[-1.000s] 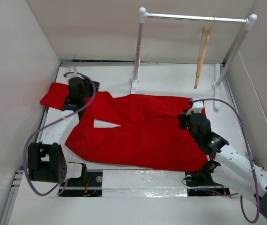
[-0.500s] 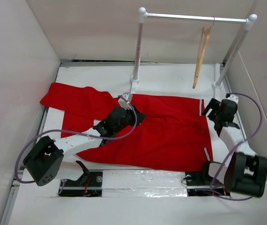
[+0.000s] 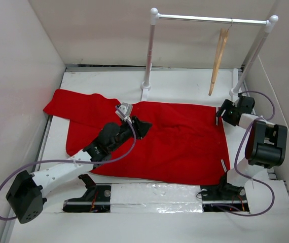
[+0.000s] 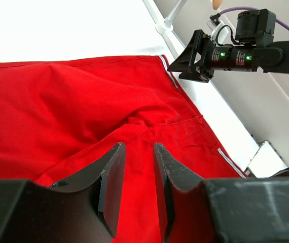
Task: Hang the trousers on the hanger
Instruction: Flatten out the trousers at the center of the board.
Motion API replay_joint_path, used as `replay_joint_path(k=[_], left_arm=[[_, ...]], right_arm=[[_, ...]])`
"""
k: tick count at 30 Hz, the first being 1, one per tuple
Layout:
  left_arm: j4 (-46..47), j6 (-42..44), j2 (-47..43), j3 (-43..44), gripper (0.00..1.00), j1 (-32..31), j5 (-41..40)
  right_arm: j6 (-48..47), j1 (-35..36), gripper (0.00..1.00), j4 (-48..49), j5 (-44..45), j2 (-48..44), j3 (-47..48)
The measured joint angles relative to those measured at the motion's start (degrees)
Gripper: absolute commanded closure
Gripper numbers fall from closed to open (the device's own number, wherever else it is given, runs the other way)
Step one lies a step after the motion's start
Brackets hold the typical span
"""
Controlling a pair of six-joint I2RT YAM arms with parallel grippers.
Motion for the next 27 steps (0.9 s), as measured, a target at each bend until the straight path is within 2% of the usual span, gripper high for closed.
replay_joint_path(k=[4, 8, 10, 13, 14, 16, 17, 21, 27], left_arm=[[-2.5, 1.2, -2.4, 0.0, 0.72, 0.0, -1.2], [-3.7, 1.5, -4.7, -0.1, 0.71, 0.3, -2.6], [-3.9, 1.5, -5.6, -0.3, 0.71, 0.9, -2.7], [-4.6, 1.5, -6.1, -0.4, 0.71, 2.2, -2.8], [-4.9, 1.5, -6.2, -0.5, 0.71, 2.5, -2.9], [-5.4, 1.4, -6.6, -0.7, 0.71, 2.6, -3.5], [-5.7, 1.4, -6.9, -0.7, 0.71, 2.6, -3.7], [-6.0, 1.4, -8.1, -0.9, 0.70, 2.6, -4.4], [-6.1, 1.1, -7.6, -1.5, 0.69, 2.6, -5.9]], right_arm=[[-0.6, 0.1, 0.36, -2.1, -0.4, 2.2, 2.0], [-2.3, 1.4, 0.46, -6.0, -0.4, 5.4, 6.9], [-3.5, 2.8, 0.47, -8.5, 0.3, 7.1, 9.6], [-5.5, 5.4, 0.60, -13.6, 3.2, 9.9, 14.6], [-6.0, 6.3, 0.74, -15.0, 4.2, 10.7, 16.0], [-6.6, 7.6, 0.89, -16.6, 5.1, 11.5, 17.7], [-6.6, 8.2, 1.00, -16.9, 5.5, 11.5, 17.8], [-5.9, 8.9, 1.00, -15.9, 5.6, 10.6, 16.7], [-3.2, 8.2, 1.00, -14.2, 5.3, 3.1, 13.4]])
